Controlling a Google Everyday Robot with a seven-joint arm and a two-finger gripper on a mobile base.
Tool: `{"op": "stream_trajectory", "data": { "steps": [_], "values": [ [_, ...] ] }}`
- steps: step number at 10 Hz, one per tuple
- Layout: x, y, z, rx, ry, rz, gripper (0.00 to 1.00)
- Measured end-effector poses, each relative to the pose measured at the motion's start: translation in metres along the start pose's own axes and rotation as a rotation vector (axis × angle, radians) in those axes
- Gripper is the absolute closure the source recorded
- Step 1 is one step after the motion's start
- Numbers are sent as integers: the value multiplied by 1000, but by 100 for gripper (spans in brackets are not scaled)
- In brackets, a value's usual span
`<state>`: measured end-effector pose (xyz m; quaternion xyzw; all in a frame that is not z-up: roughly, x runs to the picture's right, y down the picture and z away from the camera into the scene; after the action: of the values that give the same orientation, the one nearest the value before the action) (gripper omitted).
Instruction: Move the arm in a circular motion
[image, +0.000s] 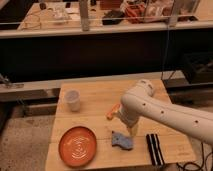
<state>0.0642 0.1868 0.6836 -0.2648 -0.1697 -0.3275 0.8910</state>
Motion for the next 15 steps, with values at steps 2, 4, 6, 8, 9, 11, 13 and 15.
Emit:
{"op": "stream_trajectory", "data": {
  "steps": [2,4,6,8,9,11,13,15],
  "values": [
    [-44,-17,4,-14,-27,-111,20],
    [-83,-36,8,-29,-43,-225,20],
    [-94,-54,10,-36,-49,-292,20],
    [-81,-81,16,-32,-51,-299,20],
    [-76,-95,19,-32,-56,-302,20],
    [-72,-113,23,-27,-62,-304,20],
    [-62,-124,25,-18,-57,-283,20],
    [-37,-148,26,-12,-41,-261,20]
  ]
}}
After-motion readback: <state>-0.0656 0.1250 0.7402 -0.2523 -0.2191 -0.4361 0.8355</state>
